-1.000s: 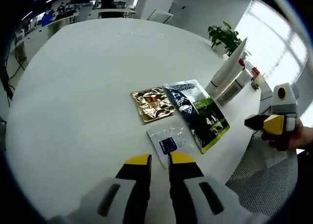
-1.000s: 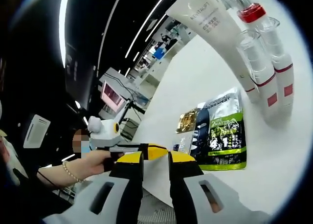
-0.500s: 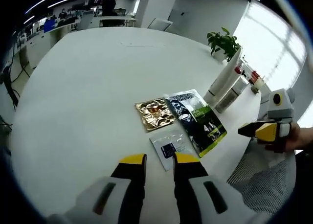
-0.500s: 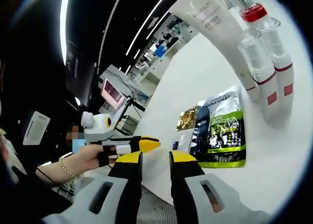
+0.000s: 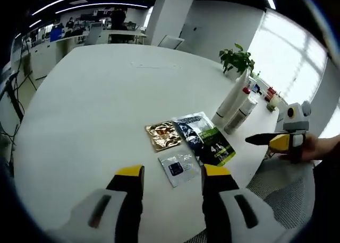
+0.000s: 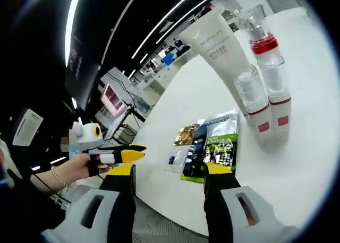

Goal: Arrange the skincare products in the storage area until every visible bottle or jar stands upright without overlapping.

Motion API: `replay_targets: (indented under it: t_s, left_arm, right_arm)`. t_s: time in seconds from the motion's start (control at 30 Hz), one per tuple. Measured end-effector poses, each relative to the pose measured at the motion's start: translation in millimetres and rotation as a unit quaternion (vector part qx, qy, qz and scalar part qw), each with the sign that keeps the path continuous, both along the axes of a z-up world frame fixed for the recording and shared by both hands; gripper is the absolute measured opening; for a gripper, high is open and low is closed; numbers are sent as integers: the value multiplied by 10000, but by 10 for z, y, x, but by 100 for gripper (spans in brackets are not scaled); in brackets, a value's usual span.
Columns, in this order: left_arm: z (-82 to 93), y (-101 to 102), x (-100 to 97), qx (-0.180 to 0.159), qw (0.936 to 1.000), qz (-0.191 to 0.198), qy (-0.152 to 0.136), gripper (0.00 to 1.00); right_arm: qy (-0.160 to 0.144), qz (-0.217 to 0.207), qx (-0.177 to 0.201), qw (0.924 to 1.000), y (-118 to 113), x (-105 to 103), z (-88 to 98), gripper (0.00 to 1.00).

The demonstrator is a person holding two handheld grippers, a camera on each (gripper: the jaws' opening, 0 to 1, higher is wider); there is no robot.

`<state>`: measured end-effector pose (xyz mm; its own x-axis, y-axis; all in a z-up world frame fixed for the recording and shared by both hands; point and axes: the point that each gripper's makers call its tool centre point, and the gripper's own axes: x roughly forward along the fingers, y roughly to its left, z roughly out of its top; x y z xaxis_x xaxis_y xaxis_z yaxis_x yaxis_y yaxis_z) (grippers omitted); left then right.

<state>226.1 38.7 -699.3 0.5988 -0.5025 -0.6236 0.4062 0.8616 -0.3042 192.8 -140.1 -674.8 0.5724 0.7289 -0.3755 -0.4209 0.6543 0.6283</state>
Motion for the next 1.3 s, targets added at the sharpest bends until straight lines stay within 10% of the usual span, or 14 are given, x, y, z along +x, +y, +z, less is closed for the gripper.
replay_targets:
  t_s: [0.93, 1.3]
  left_arm:
    - [553, 21, -297, -194, 9963, 188, -810, 83]
    - [738, -88, -357, -186, 9915, 73, -1289, 94]
  right_arm:
    - [-498, -810, -461, 9944, -524, 57, 341, 99]
    - [-856, -1075, -573, 9889, -691, 33, 502, 100]
